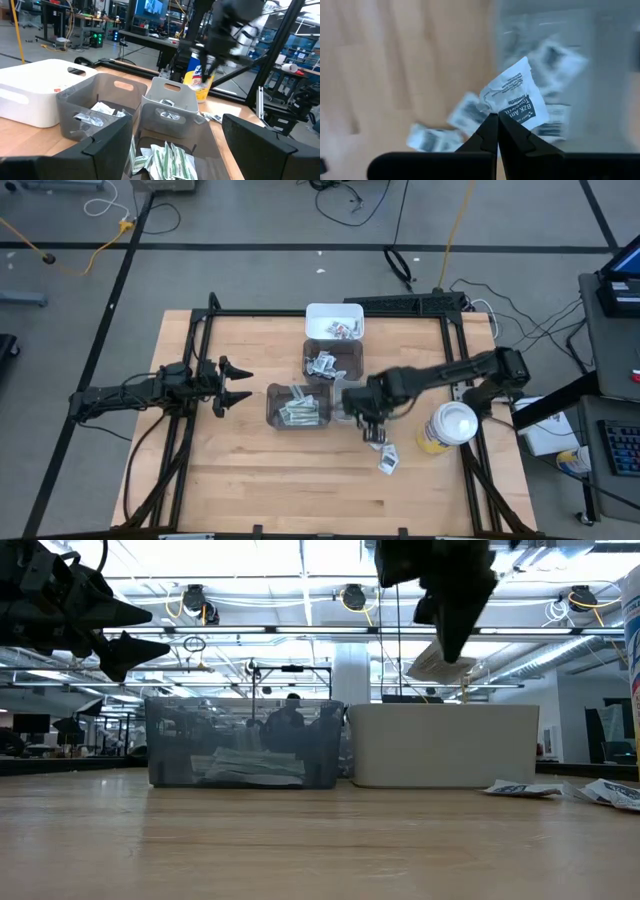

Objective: Pick & Place First Aid Supplies
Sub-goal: Put the white towelette pack into the gray bin

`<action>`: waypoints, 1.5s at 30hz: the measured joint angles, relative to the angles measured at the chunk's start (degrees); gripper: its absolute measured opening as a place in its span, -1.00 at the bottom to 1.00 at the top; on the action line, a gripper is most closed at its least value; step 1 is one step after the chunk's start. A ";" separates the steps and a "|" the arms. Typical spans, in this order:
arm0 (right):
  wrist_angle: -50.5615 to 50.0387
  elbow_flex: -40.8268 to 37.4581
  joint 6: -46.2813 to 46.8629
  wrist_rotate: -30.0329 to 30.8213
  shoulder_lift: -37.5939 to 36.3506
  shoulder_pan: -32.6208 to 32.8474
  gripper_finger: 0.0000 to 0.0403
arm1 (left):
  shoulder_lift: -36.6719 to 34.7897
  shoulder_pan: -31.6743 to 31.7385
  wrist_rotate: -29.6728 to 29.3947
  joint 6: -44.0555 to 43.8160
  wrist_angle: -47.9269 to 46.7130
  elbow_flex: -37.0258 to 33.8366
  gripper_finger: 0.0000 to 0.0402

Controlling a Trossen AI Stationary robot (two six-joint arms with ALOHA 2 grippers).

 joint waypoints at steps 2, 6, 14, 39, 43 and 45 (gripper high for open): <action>-0.03 0.04 -1.56 0.00 -0.48 -2.83 -1.00 | 0.00 0.01 0.00 -0.01 0.00 -0.02 0.55; -0.87 -0.02 -3.74 0.01 -0.71 -8.06 -1.00 | 0.01 0.02 0.00 0.00 0.00 0.00 0.55; -2.05 0.00 -4.62 -0.08 -0.98 -14.37 -1.00 | 0.02 0.00 0.00 0.00 0.00 0.00 0.55; 15.00 -14.05 -1.35 0.09 3.26 -12.26 -0.92 | 0.00 0.00 0.00 0.00 0.00 0.00 0.55; 14.55 -14.08 -0.90 -0.12 3.26 -12.28 -0.68 | 0.02 0.02 0.00 0.00 0.00 -0.02 0.55; 14.45 -14.08 -0.73 -0.08 3.26 -12.35 -0.50 | 0.00 0.02 0.00 -0.01 0.00 -0.02 0.54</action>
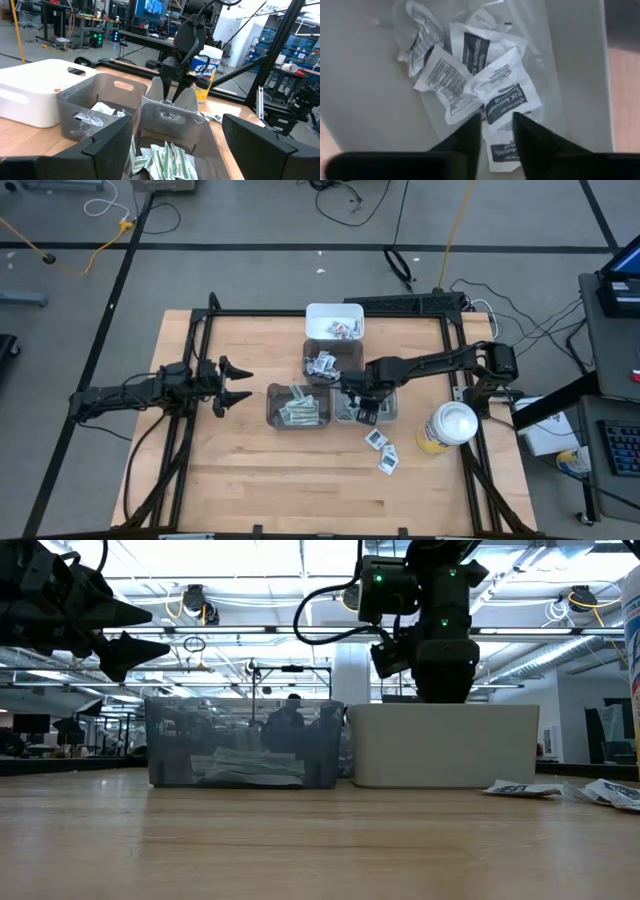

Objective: Pick & Place First Aid Supplies
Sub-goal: Put the white towelette pack into the gray bin

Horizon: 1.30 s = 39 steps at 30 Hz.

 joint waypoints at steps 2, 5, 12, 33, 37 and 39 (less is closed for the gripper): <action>0.08 0.00 -0.01 0.41 0.00 0.00 -0.32 | 0.00 -0.01 0.00 0.00 0.00 0.02 0.55; -1.49 0.95 -0.68 0.06 0.00 -0.02 -0.10 | 0.01 0.00 0.00 0.01 0.00 0.02 0.55; -6.27 4.01 -0.19 -1.63 -2.31 -0.02 0.11 | 0.01 -0.01 0.00 0.01 0.00 0.01 0.55; -12.40 7.67 2.37 -1.39 -6.71 14.37 0.09 | 0.01 0.00 -0.02 0.01 0.00 0.02 0.55; -12.73 7.67 4.42 -1.16 -6.69 20.39 0.09 | 0.01 -0.02 0.00 0.00 0.00 0.00 0.55; -13.34 7.67 5.78 -1.31 -6.69 23.24 0.08 | 0.01 0.00 -0.02 0.00 0.00 0.00 0.54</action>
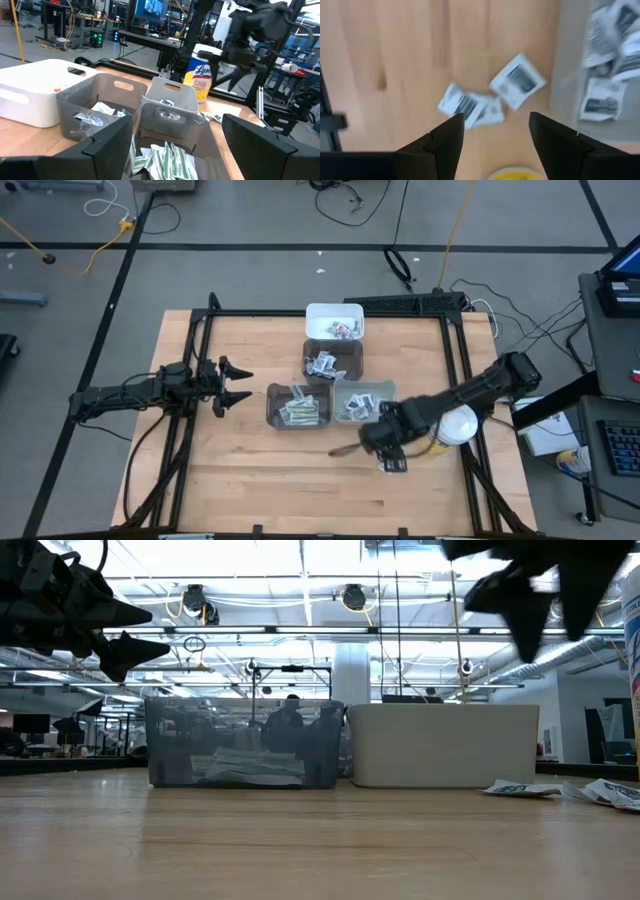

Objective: Pick & Place First Aid Supplies
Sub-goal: Put the white towelette pack into the gray bin

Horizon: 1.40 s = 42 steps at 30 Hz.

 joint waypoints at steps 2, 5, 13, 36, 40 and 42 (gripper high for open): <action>-0.71 0.00 1.36 0.01 0.00 2.63 0.08 | 0.01 0.00 0.00 0.00 0.00 0.01 0.55; -1.67 0.00 3.58 0.09 0.00 6.24 0.07 | 0.01 0.00 0.00 0.00 0.00 0.02 0.55; -1.21 0.00 6.09 4.26 0.72 11.76 0.07 | -0.01 0.00 0.02 0.00 0.00 0.02 0.55; 17.84 -13.85 8.99 4.24 2.85 14.74 0.04 | -0.02 -0.02 0.00 0.00 0.00 0.00 0.54; 18.64 -14.05 8.49 4.17 5.87 14.96 0.04 | 0.01 0.00 0.01 0.00 0.00 0.00 0.54; 19.49 -14.05 7.39 4.23 6.94 15.12 0.04 | -0.02 0.00 0.00 0.00 0.00 0.02 0.55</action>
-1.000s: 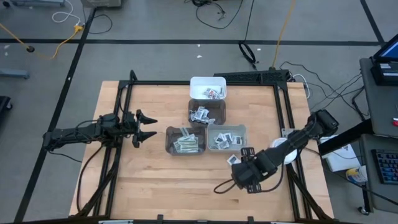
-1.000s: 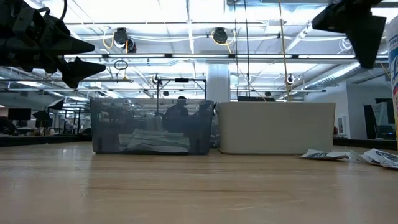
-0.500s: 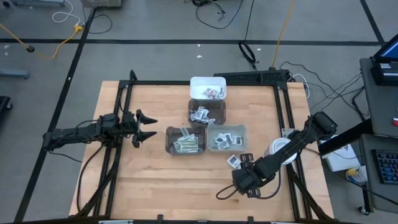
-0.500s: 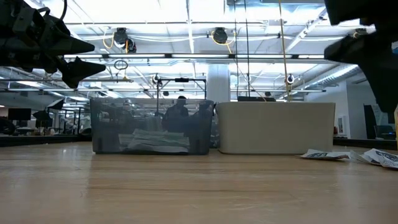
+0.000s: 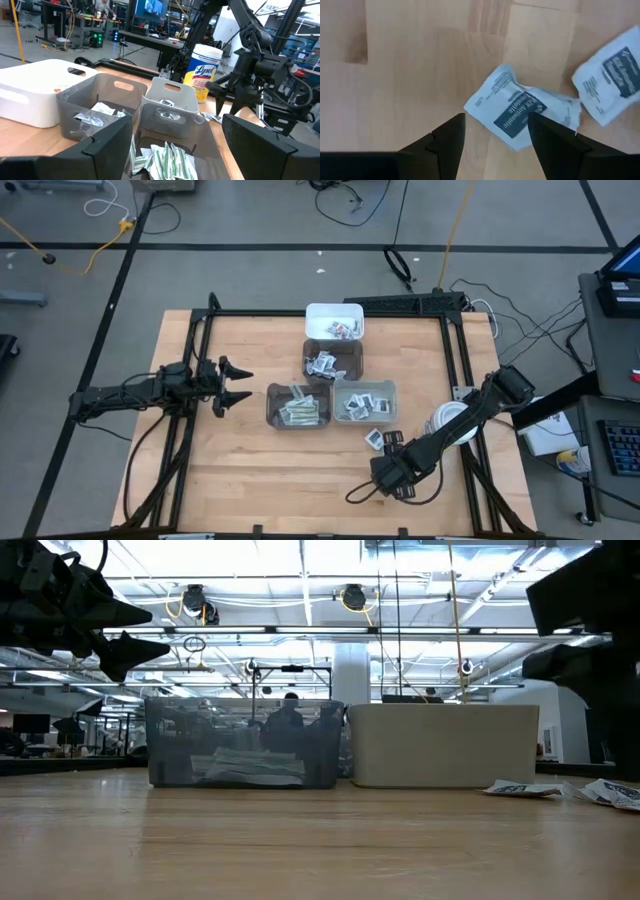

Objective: Pick & Place First Aid Supplies
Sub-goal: Put the white towelette pack into the gray bin

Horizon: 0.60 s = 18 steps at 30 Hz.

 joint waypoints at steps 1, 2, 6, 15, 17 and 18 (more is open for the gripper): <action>0.61 0.00 -0.60 -0.02 0.40 0.01 0.04 | 0.02 -0.01 0.02 0.00 0.00 -0.01 0.55; 1.11 0.00 -1.08 -0.03 0.87 0.02 0.04 | 0.02 -0.02 0.00 0.00 0.00 -0.02 0.54; 2.56 0.00 -1.36 -0.51 2.29 -0.02 0.04 | 0.02 -0.02 0.01 0.00 0.00 0.00 0.54; 4.01 0.15 -1.90 -1.83 3.84 -0.04 -0.34 | 0.00 0.00 0.01 -0.01 0.00 0.00 0.55; 4.00 0.15 -1.87 -1.70 3.82 -0.04 -0.55 | 0.01 -0.01 0.02 -0.01 0.00 -0.01 0.55; 3.95 0.15 -1.84 -1.54 3.75 -0.07 -0.66 | 0.01 0.00 0.02 -0.01 0.00 -0.01 0.55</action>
